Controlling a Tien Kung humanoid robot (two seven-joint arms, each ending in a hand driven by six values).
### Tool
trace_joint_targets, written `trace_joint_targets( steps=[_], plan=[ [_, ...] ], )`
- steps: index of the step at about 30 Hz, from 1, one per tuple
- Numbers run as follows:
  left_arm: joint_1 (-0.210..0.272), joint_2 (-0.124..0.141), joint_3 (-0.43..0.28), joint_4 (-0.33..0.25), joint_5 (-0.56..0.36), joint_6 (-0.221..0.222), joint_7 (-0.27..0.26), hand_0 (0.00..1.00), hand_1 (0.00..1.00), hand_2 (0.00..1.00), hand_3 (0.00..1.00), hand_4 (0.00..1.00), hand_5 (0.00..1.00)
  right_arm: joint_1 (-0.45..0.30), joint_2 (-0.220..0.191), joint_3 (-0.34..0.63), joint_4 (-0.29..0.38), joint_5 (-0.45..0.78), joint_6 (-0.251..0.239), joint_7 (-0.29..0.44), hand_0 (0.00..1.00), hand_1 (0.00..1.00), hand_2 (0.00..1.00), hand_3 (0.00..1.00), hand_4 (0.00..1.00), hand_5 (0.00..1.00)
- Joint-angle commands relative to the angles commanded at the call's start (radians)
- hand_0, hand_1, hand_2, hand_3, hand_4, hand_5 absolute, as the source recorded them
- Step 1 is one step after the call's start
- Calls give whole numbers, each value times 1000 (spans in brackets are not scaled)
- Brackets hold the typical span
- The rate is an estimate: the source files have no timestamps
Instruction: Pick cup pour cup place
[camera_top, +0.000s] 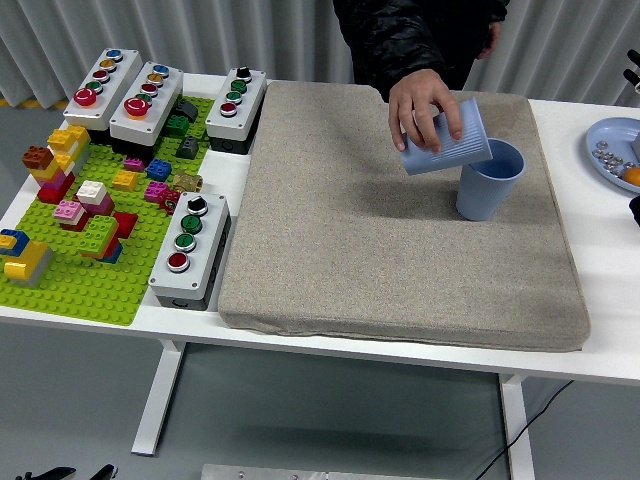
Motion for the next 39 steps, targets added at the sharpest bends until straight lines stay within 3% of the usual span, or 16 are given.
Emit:
trace_joint_targets(
  steps=[39],
  plan=[
    [0,-1,-5,0,7,0,0,767,781,822,709,510,998,-3,-3,14,-1,-21,13,-22,938,820,828,803,787,998]
  ],
)
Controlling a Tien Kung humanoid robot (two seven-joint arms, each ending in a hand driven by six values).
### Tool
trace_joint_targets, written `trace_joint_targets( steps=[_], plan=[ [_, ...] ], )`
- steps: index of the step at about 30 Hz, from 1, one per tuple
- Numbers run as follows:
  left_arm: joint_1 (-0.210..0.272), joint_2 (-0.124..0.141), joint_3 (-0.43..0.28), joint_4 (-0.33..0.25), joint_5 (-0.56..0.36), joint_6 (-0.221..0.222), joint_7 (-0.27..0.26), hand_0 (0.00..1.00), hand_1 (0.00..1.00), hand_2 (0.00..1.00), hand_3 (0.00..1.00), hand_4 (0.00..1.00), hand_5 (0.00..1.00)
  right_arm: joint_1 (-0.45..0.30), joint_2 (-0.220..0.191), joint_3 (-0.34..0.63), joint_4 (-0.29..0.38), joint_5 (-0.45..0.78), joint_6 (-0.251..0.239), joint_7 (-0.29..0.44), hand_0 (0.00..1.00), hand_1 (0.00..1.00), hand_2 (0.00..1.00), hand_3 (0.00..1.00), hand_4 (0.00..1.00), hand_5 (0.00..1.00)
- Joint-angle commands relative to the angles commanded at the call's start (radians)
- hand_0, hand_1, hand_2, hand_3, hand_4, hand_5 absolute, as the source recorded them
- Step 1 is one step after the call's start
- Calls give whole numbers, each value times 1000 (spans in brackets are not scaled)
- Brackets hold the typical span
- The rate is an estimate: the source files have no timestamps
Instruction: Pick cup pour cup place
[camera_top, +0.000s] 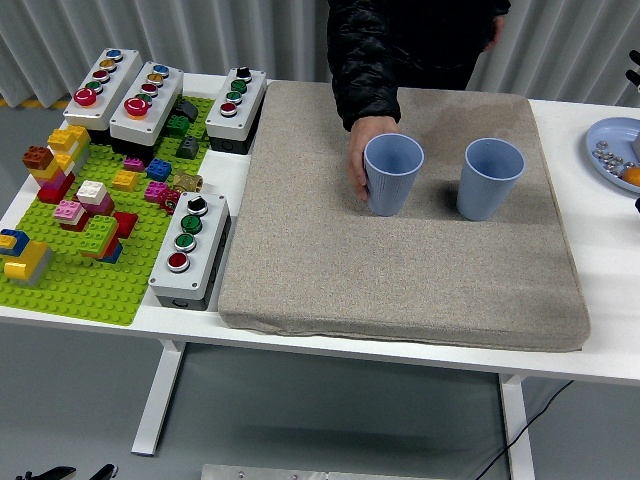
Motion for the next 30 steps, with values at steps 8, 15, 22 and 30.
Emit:
trace_joint_targets(
  steps=[8,15,22,30],
  plan=[
    [5,0,-1,0,0,0,1,767,781,821,708,510,998,-3,1,0,0,-3,0,0,939,822,829,803,786,998],
    [4,-3,6,0,-7,2,-2,767,782,822,708,509,998,-3,2,-2,1,-4,2,-2,941,819,829,804,785,998],
    [1,-3,15,0,-12,0,-4,767,781,822,709,510,998,-2,-1,2,3,-5,3,-3,943,822,830,804,783,998],
    [0,-4,7,0,-7,1,-3,767,781,822,709,510,998,0,-2,4,4,-5,4,-3,943,823,831,804,783,998]
  ],
)
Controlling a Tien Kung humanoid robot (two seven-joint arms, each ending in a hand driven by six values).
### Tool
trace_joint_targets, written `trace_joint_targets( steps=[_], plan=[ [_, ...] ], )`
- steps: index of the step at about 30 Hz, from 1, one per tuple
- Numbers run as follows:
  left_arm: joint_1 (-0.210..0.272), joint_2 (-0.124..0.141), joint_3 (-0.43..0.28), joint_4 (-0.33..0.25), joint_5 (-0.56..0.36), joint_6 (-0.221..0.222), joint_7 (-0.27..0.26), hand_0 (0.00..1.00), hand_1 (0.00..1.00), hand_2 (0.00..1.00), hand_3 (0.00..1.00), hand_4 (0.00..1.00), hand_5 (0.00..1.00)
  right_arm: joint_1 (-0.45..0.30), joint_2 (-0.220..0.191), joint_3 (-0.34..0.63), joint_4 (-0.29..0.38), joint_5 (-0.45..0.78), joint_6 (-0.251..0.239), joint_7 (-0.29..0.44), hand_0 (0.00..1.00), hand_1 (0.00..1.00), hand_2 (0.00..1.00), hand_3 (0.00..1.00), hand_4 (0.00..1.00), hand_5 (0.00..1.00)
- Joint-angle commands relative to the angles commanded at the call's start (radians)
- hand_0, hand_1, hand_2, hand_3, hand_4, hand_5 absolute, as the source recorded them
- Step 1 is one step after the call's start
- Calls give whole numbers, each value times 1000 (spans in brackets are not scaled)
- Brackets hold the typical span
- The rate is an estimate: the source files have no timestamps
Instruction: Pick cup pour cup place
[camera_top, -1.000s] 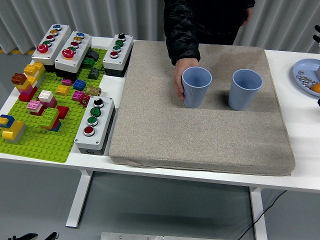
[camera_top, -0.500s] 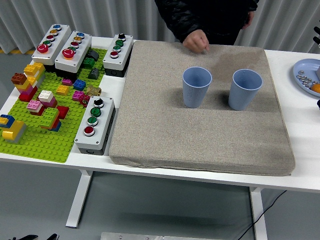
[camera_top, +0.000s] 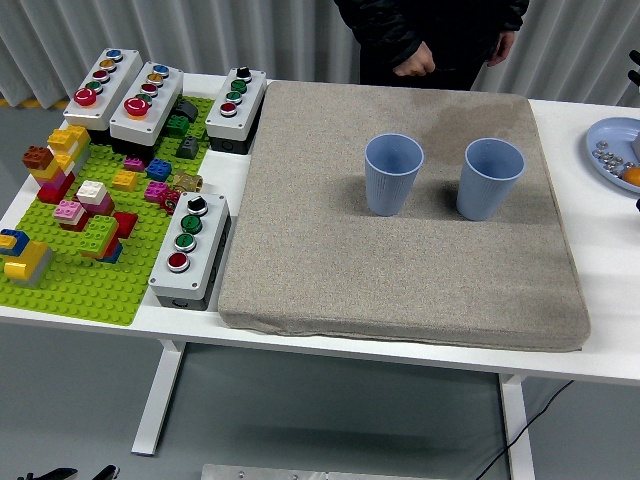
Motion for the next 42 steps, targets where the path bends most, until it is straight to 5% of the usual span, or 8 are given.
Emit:
trace_joint_targets(
  steps=[42],
  plan=[
    [5,-1,2,0,-5,2,-2,767,782,823,711,509,998,-3,0,-3,2,-3,1,-4,946,826,832,803,779,998]
  ],
)
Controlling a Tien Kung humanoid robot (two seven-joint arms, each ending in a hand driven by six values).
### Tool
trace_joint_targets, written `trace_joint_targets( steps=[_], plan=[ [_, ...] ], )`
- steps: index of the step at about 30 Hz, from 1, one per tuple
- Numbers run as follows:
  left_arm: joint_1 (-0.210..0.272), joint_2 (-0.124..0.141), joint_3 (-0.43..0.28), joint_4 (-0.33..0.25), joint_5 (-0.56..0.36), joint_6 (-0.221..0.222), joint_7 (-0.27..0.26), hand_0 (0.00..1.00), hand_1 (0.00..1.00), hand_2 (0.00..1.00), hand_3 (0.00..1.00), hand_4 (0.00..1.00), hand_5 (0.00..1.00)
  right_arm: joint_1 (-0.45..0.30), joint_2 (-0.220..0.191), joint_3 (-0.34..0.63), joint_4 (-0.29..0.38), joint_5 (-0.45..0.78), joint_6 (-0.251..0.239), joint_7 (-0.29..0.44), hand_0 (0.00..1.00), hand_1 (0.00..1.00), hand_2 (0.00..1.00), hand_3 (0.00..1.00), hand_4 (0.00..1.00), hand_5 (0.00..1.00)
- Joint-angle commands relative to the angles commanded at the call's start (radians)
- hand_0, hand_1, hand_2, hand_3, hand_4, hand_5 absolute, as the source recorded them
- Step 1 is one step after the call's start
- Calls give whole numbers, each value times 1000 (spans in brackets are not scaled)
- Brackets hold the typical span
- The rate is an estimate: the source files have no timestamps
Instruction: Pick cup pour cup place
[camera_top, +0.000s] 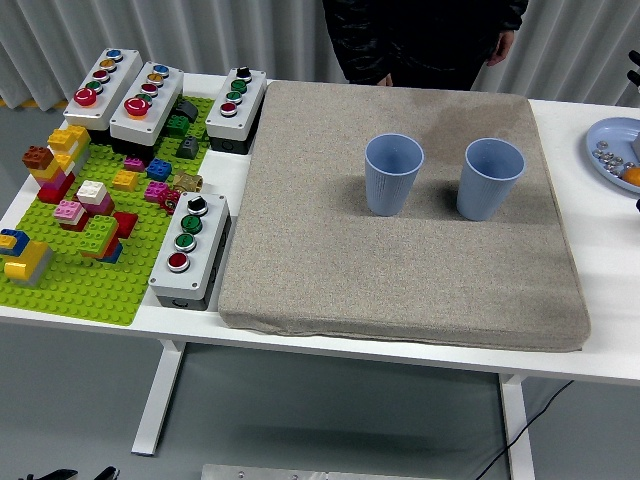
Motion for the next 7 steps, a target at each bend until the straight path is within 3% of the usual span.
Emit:
trace_joint_targets(
  steps=[7],
  plan=[
    [2,0,4,0,-4,-1,-1,767,781,823,711,509,998,-2,1,-2,0,0,0,0,946,824,833,803,779,998]
  ],
)
